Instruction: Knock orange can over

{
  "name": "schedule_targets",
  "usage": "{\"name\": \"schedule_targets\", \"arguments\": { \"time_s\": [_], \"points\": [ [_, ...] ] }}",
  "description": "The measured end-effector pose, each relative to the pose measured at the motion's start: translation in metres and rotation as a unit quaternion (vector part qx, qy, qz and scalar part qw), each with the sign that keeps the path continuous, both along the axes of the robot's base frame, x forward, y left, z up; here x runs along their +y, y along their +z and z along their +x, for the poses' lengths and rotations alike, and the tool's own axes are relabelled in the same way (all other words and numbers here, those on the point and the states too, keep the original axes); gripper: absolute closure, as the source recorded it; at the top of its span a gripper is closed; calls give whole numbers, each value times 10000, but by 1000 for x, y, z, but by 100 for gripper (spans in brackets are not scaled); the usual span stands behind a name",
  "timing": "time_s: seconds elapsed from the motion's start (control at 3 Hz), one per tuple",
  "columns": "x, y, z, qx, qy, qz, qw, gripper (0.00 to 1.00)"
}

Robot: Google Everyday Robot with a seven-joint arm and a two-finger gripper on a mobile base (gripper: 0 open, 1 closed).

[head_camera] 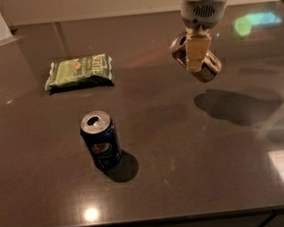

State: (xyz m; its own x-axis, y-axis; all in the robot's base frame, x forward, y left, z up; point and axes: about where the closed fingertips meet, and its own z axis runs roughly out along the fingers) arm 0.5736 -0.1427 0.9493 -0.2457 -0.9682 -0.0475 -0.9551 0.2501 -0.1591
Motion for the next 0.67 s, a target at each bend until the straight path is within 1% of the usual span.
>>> {"name": "schedule_targets", "arguments": {
  "time_s": [0.33,0.67],
  "points": [
    [-3,-15,-15,170,93,-290,9994,100],
    [1,-26,-22,287,236,-424,9984,84]
  ]
}}
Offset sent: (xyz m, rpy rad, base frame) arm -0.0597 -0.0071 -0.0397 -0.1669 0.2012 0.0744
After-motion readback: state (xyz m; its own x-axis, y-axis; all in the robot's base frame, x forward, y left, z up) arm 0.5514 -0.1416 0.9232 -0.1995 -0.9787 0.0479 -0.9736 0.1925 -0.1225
